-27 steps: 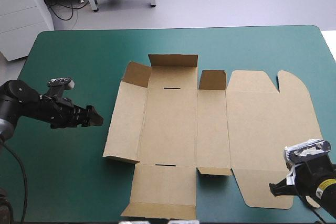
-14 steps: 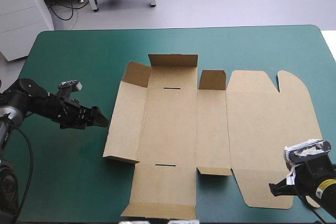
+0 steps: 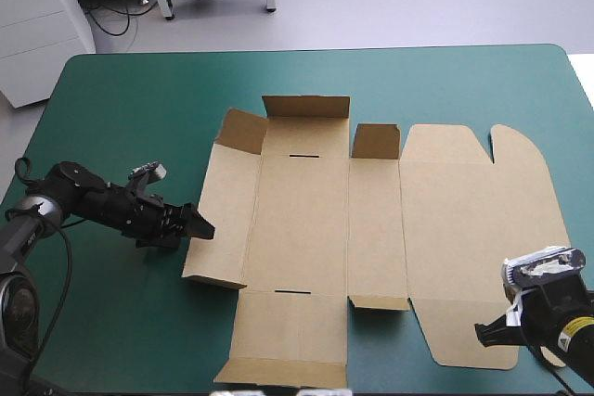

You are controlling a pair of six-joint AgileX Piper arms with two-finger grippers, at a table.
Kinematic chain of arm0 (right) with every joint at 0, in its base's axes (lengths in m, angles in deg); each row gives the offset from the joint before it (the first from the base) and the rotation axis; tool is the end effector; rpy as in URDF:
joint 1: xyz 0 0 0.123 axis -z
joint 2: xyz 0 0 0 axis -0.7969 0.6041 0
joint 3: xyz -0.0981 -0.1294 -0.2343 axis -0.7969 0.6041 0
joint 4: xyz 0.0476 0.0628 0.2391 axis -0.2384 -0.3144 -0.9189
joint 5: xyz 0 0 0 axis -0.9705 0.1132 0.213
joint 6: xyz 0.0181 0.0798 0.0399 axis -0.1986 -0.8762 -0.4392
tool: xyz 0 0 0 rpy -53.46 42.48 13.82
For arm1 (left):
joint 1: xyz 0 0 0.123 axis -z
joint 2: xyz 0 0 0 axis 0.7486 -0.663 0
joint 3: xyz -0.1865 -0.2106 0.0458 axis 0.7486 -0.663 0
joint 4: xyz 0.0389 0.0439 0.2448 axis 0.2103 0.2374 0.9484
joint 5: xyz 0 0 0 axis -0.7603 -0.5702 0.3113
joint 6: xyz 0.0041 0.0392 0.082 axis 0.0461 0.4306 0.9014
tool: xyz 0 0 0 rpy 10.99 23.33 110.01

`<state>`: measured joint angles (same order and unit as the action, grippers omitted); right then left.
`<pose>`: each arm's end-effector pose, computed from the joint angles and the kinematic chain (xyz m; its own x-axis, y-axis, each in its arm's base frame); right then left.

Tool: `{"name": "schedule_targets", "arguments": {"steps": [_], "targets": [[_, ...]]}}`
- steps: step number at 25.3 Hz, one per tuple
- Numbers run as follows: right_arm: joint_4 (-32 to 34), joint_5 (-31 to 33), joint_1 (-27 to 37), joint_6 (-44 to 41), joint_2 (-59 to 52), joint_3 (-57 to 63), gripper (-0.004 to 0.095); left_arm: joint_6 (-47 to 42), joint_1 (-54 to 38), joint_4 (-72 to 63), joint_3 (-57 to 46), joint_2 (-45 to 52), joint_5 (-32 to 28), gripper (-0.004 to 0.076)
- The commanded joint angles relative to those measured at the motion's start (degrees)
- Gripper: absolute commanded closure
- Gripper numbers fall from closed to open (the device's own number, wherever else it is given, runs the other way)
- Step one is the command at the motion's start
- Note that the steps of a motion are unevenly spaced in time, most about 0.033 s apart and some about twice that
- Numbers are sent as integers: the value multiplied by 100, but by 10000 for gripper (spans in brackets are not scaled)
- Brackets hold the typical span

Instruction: Fold the box

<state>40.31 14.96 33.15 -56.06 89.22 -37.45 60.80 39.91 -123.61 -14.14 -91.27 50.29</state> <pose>0.0656 0.0125 0.3063 -0.6300 -0.2795 -0.7245 -0.2897 0.9502 -0.1146 0.2770 -0.0169 0.2115 -0.9841 0.0684 -0.1637 0.1561 0.7722 -0.6159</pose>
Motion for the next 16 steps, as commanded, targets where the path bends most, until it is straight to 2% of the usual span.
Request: {"name": "schedule_targets", "arguments": {"steps": [1,6,11,16], "targets": [[44,-285,45,13,46,-132,930,91,45,-473,34,185,-3,54],[-34,-280,45,13,46,-132,930,91,237,-682,34,159,63,54],[-34,-242,45,13,46,-132,931,76,679,-682,34,40,-304,54],[-24,-158,45,13,46,-132,930,-307,709,-691,34,-21,-528,67]]}}
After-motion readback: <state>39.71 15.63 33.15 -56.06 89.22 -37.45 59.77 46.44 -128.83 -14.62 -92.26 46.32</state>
